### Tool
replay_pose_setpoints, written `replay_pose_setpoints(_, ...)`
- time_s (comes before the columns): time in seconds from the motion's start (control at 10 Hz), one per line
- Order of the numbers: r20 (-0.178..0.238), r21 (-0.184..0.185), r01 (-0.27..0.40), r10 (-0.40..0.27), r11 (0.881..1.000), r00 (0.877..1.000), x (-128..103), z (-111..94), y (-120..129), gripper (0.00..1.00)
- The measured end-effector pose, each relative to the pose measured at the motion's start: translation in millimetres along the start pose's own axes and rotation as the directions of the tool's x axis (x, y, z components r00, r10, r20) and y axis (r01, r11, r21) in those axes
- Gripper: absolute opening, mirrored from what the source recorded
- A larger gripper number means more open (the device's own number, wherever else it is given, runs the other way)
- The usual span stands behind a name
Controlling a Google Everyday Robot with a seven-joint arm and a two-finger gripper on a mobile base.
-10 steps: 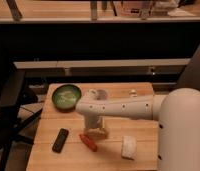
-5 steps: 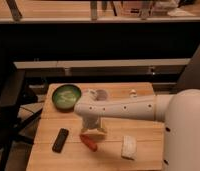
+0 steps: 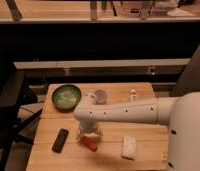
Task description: Drag the pepper across the table
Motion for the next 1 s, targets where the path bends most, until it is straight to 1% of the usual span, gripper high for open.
replay_pose_setpoints(0.1, 0.033, -0.004, 0.054, -0.054, 0.999, 0.998, -11.5, 9.7, -10.9, 0.80)
replay_pose_setpoints(0.3, 0.074, -0.015, 0.081, -0.080, 0.997, 0.994, -19.5, 19.3, -14.1, 0.80)
replay_pose_setpoints(0.4, 0.076, -0.015, 0.067, -0.066, 0.998, 0.995, -20.4, 27.8, -10.9, 0.77)
replay_pose_setpoints(0.6, 0.056, -0.009, 0.042, -0.041, 0.999, 0.998, -12.6, 26.2, -4.3, 0.62)
replay_pose_setpoints(0.7, 0.050, -0.002, 0.047, -0.047, 0.999, 0.998, -8.5, 20.5, -6.0, 0.50)
replay_pose_setpoints(0.9, 0.060, -0.003, 0.056, -0.056, 0.998, 0.997, -10.6, 18.1, -6.1, 0.33)
replay_pose_setpoints(1.0, 0.061, -0.003, 0.052, -0.052, 0.999, 0.997, -11.0, 18.8, -4.3, 0.22)
